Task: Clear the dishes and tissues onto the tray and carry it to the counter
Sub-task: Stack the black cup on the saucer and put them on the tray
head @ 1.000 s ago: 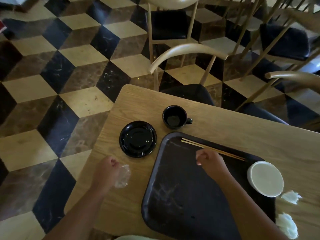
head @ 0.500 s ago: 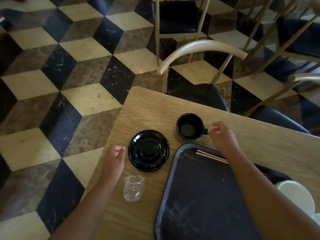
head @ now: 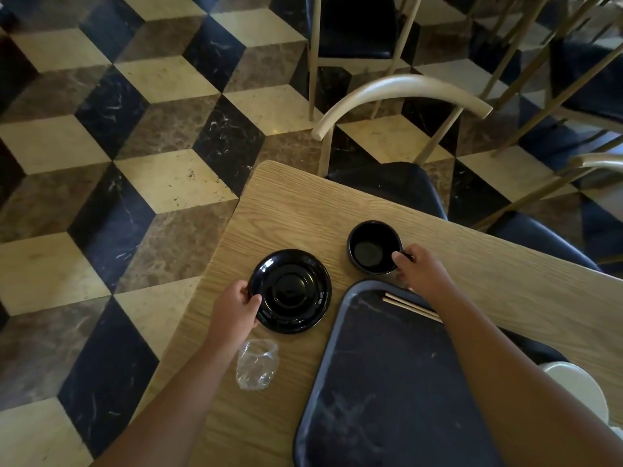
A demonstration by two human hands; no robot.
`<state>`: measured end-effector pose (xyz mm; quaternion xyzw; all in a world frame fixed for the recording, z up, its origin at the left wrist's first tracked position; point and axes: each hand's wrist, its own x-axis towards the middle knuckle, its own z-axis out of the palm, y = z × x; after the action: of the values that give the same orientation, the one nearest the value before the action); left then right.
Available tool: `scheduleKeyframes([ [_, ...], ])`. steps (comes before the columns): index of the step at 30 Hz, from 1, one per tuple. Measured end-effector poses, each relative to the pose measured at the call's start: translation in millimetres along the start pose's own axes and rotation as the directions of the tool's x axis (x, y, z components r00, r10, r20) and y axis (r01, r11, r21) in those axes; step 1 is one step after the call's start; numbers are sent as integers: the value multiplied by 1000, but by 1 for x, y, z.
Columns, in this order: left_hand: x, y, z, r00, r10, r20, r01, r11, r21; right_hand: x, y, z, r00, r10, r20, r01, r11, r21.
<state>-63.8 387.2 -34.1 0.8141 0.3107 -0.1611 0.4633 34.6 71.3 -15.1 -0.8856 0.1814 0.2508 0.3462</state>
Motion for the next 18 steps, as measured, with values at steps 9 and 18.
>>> scheduleKeyframes([
  [9, -1, 5, -4, 997, -12, 71, 12, 1000, -2, -15, -9, -1, 999, 48, -16, -48, 998, -38],
  [18, -22, 11, -3, 1000, -4, 21, 6, 997, -78, -50, -3, -7, 989, 71, -132, -69, 997, 23],
])
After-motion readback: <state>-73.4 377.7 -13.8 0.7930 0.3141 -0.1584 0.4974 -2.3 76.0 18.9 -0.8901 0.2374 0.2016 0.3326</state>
